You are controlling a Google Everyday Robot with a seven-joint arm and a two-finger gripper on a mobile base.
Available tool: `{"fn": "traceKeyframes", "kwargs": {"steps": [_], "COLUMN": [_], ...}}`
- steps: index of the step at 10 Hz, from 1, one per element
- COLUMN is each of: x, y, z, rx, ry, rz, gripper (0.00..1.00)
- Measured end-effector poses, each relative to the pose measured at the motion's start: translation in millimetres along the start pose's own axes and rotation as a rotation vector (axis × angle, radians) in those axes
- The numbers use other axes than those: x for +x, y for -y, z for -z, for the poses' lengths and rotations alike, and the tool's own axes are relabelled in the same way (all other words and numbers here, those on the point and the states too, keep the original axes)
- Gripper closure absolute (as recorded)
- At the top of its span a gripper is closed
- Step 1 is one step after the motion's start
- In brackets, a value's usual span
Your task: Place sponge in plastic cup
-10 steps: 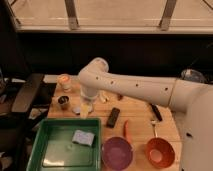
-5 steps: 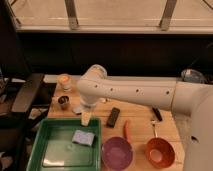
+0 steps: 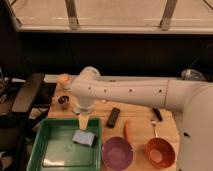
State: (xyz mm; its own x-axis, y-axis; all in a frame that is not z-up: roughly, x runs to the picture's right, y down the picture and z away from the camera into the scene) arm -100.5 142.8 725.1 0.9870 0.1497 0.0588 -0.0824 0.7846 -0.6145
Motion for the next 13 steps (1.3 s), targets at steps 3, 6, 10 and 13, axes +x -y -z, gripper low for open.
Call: {"fn": "traceKeyframes", "kwargs": {"steps": [3, 6, 10, 13], "x": [-8.3, -13.7, -1.4, 6.1], "y": [-44.5, -68.9, -82.4, -84.5], "z": [-11.3, -40.2, -87.5, -113.3], "rx": [-0.04, -0.099, -0.112, -0.139], "ry": [-0.002, 0.016, 0.029, 0.057], "rz": [0.071, 0.102, 0.02, -0.061], "gripper": [0.2, 0.2, 0.2, 0.2]}}
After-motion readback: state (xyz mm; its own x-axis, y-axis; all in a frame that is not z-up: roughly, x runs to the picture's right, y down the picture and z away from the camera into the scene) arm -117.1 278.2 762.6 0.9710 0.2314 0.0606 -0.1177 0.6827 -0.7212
